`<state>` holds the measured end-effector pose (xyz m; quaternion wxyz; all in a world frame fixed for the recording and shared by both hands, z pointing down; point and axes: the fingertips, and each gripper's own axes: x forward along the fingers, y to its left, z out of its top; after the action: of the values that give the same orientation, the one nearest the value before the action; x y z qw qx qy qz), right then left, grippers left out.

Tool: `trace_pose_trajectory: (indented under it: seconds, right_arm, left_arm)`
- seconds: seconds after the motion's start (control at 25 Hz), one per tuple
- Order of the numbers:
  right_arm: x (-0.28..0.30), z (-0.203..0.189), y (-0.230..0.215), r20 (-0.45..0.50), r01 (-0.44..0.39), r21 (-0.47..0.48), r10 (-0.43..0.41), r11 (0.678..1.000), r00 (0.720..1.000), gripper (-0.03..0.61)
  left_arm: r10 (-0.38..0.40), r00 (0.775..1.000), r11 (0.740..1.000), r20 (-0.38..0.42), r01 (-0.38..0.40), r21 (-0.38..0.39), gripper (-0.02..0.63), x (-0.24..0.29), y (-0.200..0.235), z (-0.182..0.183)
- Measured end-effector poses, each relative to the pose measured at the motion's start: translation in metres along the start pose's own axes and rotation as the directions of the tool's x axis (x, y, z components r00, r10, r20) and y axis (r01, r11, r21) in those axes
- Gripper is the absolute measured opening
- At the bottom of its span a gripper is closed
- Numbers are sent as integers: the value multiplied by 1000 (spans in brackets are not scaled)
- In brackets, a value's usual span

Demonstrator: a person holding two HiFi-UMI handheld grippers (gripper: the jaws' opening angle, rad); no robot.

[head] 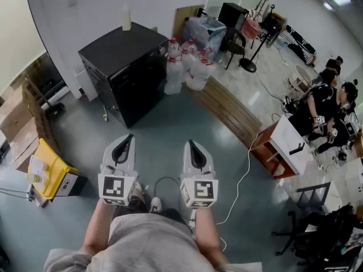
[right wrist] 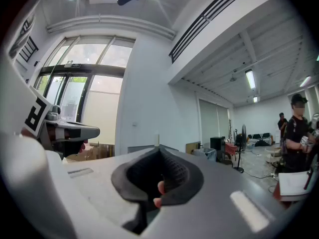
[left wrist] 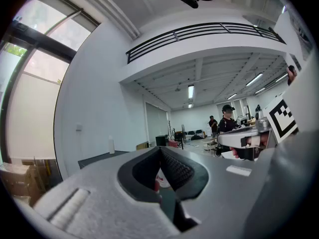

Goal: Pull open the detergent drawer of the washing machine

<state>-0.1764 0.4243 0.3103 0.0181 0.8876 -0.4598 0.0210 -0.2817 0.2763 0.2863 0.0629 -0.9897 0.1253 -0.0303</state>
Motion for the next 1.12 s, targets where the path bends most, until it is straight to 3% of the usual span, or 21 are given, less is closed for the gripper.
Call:
trace_pose_trajectory:
  seconds: [0.48, 0.92, 1.12]
  right_arm:
    - [31, -8, -35, -23, 68, 3, -68, 998, 997, 5]
    - [117, -9, -121, -52, 173, -7, -173, 985, 984, 5]
    - [171, -5, -155, -67, 179, -3, -179, 984, 982, 5]
  left_arm:
    - [-61, 998, 998, -16, 60, -24, 9, 62, -8, -9]
    - [-205, 979, 978, 16, 206, -45, 11, 214, -25, -9]
    - [-223, 975, 974, 6, 223, -40, 9, 279, -14, -3]
